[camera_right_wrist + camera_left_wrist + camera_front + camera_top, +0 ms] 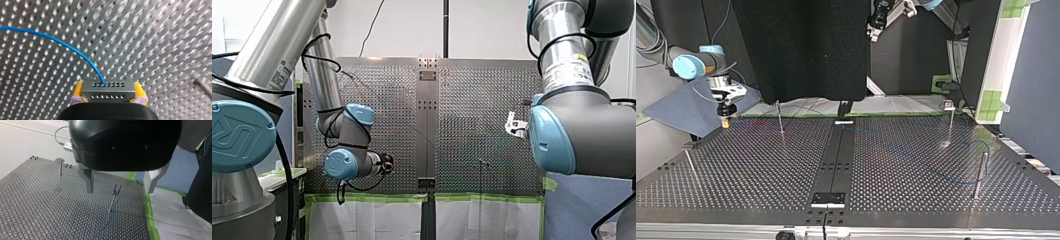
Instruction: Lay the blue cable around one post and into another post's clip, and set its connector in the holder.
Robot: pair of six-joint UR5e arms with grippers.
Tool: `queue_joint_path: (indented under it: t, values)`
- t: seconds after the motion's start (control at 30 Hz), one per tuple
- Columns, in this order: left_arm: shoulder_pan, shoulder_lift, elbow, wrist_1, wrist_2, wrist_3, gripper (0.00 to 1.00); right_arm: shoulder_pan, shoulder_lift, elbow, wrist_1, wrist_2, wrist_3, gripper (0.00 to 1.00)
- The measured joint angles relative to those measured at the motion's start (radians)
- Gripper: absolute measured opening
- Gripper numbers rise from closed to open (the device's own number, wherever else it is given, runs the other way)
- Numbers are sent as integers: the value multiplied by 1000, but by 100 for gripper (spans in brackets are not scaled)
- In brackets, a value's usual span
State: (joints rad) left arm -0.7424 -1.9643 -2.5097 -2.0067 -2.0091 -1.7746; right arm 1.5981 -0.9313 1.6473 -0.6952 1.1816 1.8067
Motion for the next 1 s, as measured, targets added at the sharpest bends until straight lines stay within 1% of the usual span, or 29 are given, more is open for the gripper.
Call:
queue_joint_path:
  t: [0.27,0.4,0.8,1.0]
  values:
    - [0,0,1,0,1,0,100,24,-32,0,17,4,-2,17]
    - [0,0,1,0,1,0,100,34,-59,-1,21,5,1,17]
    - [1,0,6,0,2,0,100,60,-125,-26,70,6,3,17]
    - [1,0,6,0,2,0,100,67,-161,-32,85,6,5,17]
